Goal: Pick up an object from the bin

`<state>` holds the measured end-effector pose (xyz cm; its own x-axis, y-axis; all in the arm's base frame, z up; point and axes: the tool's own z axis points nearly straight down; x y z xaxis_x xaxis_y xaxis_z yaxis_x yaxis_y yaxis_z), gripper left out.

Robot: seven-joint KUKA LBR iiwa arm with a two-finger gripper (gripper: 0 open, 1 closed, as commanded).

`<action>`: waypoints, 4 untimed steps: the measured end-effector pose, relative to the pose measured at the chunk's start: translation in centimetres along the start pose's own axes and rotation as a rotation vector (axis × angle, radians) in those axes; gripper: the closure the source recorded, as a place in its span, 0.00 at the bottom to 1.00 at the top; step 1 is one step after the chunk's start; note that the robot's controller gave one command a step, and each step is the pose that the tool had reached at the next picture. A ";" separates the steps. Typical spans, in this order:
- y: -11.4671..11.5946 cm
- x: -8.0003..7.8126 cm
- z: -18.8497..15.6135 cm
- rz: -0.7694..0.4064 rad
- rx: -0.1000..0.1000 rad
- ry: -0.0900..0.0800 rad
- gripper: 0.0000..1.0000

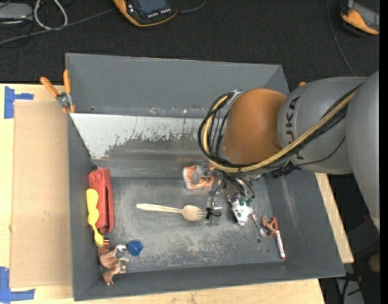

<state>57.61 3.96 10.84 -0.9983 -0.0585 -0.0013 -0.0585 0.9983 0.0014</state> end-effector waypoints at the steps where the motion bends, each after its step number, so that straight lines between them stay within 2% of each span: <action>1: 0.7 0.4 3.3 0.073 -0.001 0.010 0.00; 2: -0.1 0.2 3.8 0.041 -0.001 -0.008 1.00; 3: -0.1 0.3 3.8 0.041 -0.001 -0.008 1.00; 4: 0.0 1.0 -3.0 0.042 -0.001 -0.002 1.00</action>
Offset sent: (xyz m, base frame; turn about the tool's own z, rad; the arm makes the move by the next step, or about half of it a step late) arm -0.0029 -0.0018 -0.0384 0.0394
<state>56.61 3.90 13.82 -0.9999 -0.0166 -0.0031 -0.0166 0.9999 0.0023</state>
